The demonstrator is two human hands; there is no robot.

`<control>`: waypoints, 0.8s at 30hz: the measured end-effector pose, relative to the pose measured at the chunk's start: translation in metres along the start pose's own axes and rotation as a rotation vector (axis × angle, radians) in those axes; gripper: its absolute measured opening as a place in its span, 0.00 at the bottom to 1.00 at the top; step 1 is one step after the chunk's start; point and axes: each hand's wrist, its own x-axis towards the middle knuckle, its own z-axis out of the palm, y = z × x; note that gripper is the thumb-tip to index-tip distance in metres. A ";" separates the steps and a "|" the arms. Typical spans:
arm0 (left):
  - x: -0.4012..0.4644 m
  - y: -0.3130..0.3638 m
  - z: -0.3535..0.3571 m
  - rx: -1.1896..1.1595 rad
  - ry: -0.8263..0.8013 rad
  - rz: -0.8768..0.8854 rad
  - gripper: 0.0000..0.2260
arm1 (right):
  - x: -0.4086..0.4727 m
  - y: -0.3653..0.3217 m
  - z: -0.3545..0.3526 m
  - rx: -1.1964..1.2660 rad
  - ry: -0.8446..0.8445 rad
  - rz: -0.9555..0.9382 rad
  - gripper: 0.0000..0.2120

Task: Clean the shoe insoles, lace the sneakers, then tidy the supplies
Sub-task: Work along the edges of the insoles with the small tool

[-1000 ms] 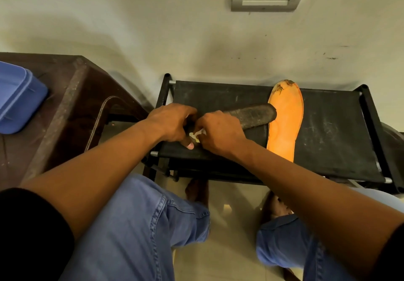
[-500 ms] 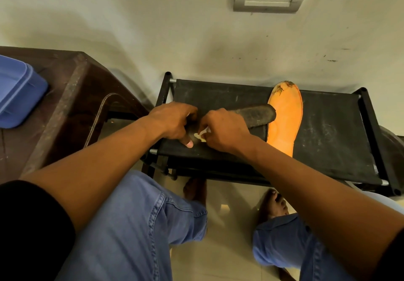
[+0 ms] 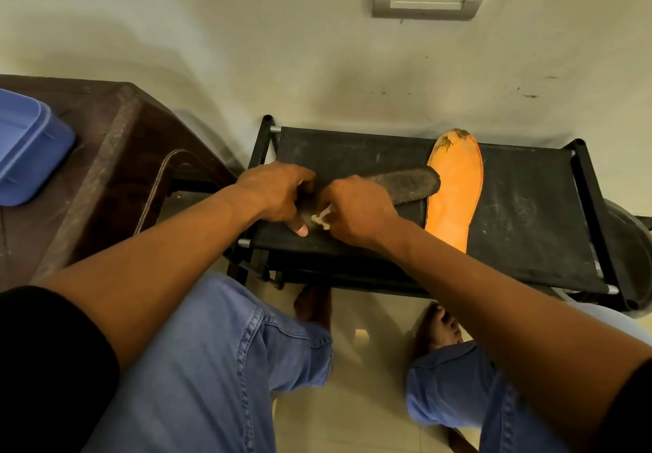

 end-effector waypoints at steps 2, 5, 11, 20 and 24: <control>0.000 0.001 0.000 0.002 0.000 0.002 0.31 | -0.003 -0.001 0.002 -0.024 0.006 -0.024 0.08; -0.001 -0.001 0.000 -0.018 -0.007 -0.005 0.31 | -0.001 0.014 -0.002 -0.098 0.075 0.030 0.09; 0.000 -0.004 0.000 -0.034 -0.010 -0.006 0.31 | 0.004 0.036 -0.009 -0.037 0.111 0.204 0.11; 0.002 0.000 0.000 -0.006 -0.006 0.006 0.30 | -0.005 -0.001 0.007 0.004 0.125 0.022 0.06; 0.000 -0.002 -0.001 -0.033 -0.016 0.009 0.31 | 0.006 0.034 0.001 -0.040 0.212 0.232 0.10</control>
